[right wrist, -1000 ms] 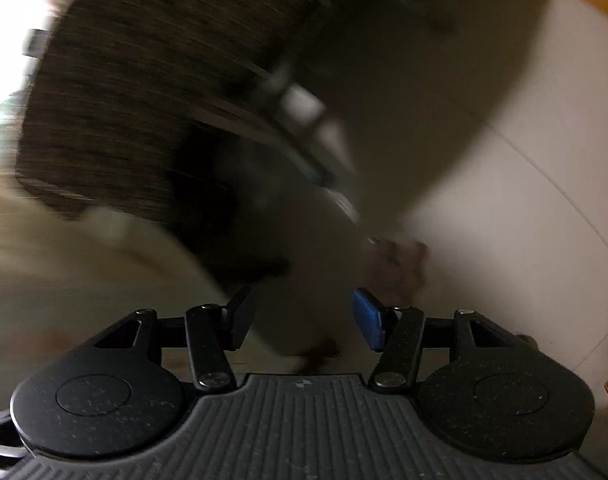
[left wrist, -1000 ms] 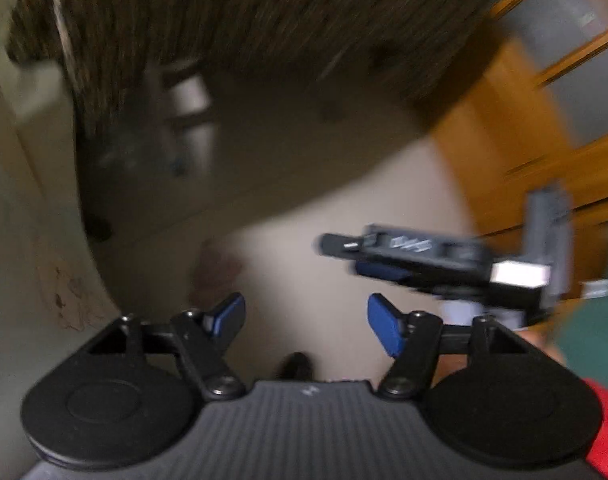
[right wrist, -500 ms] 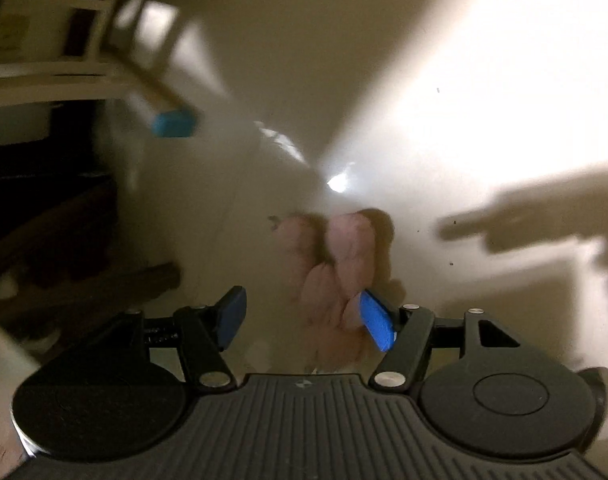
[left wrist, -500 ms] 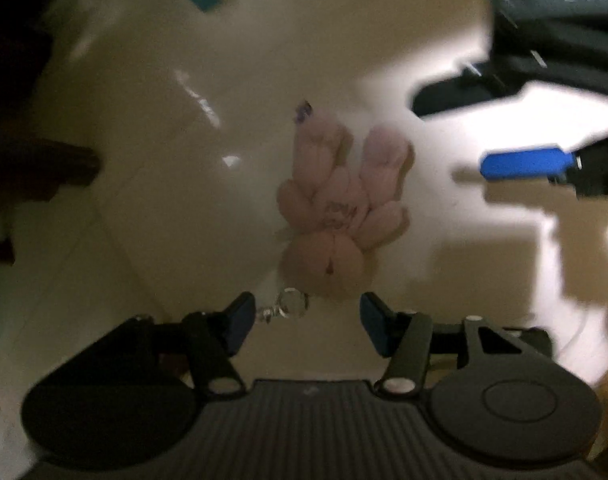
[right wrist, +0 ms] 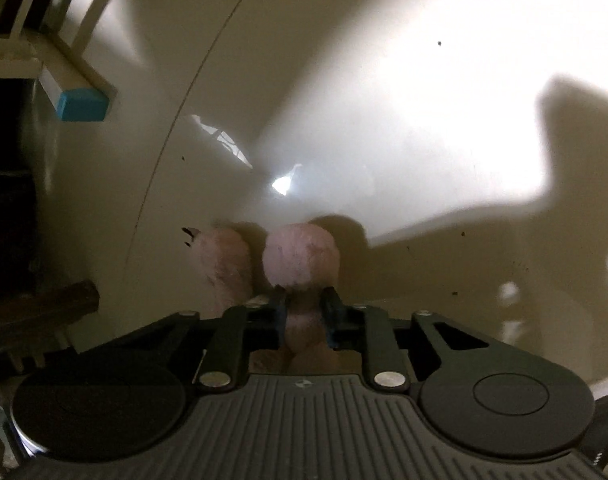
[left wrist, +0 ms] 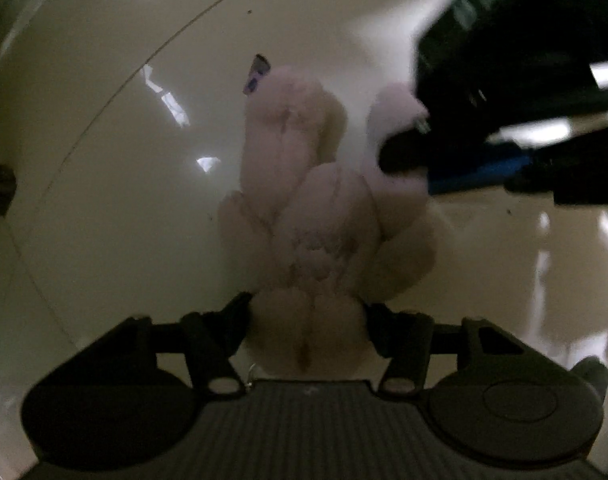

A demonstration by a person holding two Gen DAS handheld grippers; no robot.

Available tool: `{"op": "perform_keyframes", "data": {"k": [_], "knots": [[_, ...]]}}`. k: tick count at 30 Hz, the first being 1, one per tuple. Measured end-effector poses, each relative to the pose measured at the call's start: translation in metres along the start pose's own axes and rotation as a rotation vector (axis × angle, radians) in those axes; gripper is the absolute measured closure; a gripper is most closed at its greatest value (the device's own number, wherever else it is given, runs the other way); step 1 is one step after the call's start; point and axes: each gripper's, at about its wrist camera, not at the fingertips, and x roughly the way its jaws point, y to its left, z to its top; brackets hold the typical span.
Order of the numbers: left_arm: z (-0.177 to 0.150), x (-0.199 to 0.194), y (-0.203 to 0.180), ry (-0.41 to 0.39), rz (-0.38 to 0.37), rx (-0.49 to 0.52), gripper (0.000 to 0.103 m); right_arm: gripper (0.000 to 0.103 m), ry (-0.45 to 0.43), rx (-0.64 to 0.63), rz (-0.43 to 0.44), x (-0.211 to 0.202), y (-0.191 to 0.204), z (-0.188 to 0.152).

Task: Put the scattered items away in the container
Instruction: 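Lower the right gripper onto the pink teddy bear on the floor and grasp, then lift the pink teddy bear with the right gripper up to the bed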

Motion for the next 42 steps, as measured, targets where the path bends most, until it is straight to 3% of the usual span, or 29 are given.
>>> {"op": "perform_keyframes", "data": {"k": [2,3,6,10,14,19,21,24,27,29,33,35,37,42], "knots": [[0.002,0.000,-0.001,-0.003,-0.005,0.009,0.047,0.092,-0.010,-0.010,0.013,-0.003,-0.002,-0.001],[0.003,0.000,-0.004,-0.002,-0.005,0.019,0.048,0.103,-0.013,-0.009,0.022,-0.007,-0.004,-0.001],[0.002,-0.013,-0.010,-0.019,-0.020,0.024,0.049,0.103,-0.009,0.009,0.051,-0.027,-0.009,-0.007],[-0.007,-0.060,-0.031,-0.074,-0.015,0.090,0.049,0.103,-0.014,0.057,0.066,-0.078,-0.020,-0.027],[-0.017,-0.102,-0.053,-0.084,-0.039,0.172,0.049,0.103,-0.051,0.043,0.055,-0.115,-0.025,-0.034],[-0.016,-0.131,-0.068,-0.106,-0.050,0.236,0.050,0.102,-0.140,0.158,0.108,-0.157,-0.048,-0.038],[-0.015,-0.153,-0.072,-0.135,-0.066,0.215,0.050,0.093,-0.181,0.222,0.155,-0.196,-0.060,-0.047],[-0.010,-0.211,-0.081,-0.191,-0.100,0.193,0.050,0.079,-0.234,0.231,0.148,-0.265,-0.065,-0.066],[-0.019,-0.283,-0.096,-0.267,-0.144,0.196,0.050,0.072,-0.241,0.213,0.196,-0.331,-0.059,-0.077],[-0.021,-0.341,-0.106,-0.316,-0.170,0.191,0.050,0.069,-0.264,0.191,0.242,-0.377,-0.045,-0.089],[-0.038,-0.458,-0.122,-0.423,-0.214,0.230,0.050,0.051,-0.335,0.105,0.311,-0.467,-0.007,-0.105],[-0.052,-0.516,-0.113,-0.494,-0.242,0.262,0.050,0.051,-0.351,0.066,0.352,-0.502,0.018,-0.112],[-0.076,-0.565,-0.093,-0.554,-0.253,0.271,0.050,0.059,-0.358,0.035,0.417,-0.534,0.041,-0.115],[-0.104,-0.660,-0.044,-0.661,-0.248,0.213,0.050,0.066,-0.392,-0.099,0.505,-0.599,0.114,-0.143]]}}
